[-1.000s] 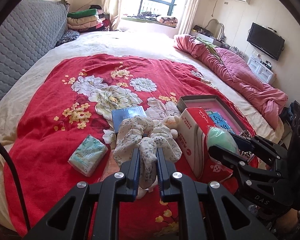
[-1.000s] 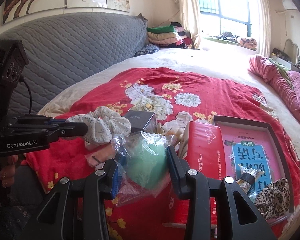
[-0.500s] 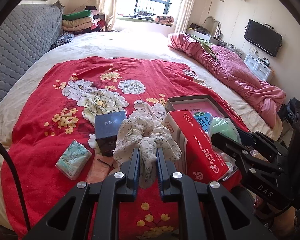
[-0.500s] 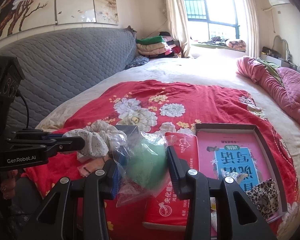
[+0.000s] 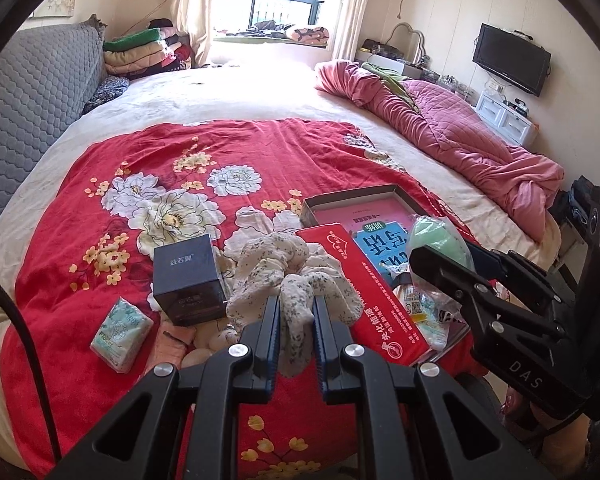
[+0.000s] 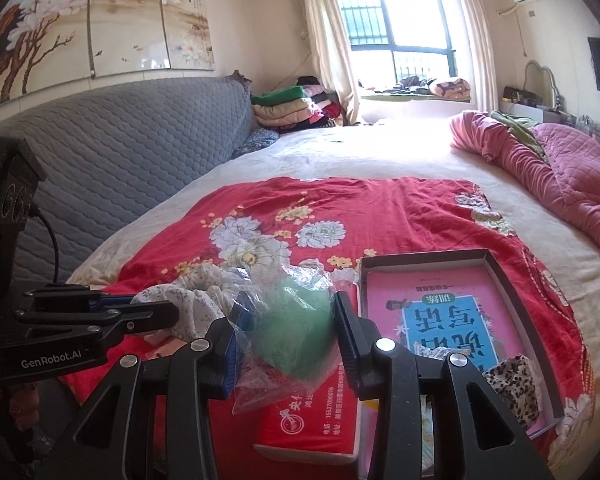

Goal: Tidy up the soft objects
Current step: 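Carry the scrunchie with left tool while right carries the bagged green ball over the tray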

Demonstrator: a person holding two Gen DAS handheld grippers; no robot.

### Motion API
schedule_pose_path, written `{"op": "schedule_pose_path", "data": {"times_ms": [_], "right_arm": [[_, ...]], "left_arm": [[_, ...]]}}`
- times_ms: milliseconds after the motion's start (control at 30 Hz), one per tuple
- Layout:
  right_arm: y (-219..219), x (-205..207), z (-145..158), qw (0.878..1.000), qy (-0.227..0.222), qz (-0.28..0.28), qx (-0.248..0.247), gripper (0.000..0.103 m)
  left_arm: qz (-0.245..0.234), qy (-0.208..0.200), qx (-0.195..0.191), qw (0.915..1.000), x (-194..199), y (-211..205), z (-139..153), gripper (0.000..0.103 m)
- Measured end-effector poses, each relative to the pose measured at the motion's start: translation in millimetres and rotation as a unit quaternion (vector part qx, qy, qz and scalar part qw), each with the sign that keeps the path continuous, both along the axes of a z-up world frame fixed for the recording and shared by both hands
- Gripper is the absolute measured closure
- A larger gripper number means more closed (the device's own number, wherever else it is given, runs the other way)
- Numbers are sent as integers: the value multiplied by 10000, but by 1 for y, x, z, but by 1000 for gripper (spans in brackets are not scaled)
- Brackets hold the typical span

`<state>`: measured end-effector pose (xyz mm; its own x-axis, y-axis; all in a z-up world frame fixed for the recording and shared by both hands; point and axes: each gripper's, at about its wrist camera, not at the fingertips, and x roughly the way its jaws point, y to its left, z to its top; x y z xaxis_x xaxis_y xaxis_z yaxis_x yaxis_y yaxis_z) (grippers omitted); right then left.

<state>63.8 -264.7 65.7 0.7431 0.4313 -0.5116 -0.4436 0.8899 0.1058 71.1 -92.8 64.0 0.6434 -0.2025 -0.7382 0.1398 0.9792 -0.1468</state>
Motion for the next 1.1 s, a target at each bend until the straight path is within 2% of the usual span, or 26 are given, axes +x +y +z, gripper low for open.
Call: {"op": "schedule_pose_path", "data": {"times_ms": [267, 567, 867, 1100], "right_arm": [[-21, -1, 9, 9995, -86, -252, 180, 61], [-52, 4, 15, 9960, -268, -858, -16, 61], [-100, 4, 21, 9855, -499, -1616, -98, 61], [-134, 2, 19, 9757, -559, -2113, -128, 61]], "left_arm": [[-208, -58, 9, 9998, 9, -21, 5, 88], [-520, -163, -36, 9985, 20, -52, 16, 88], [-812, -257, -73, 9963, 34, -85, 23, 88], [-1019, -124, -89, 9947, 41, -106, 10, 88]]}}
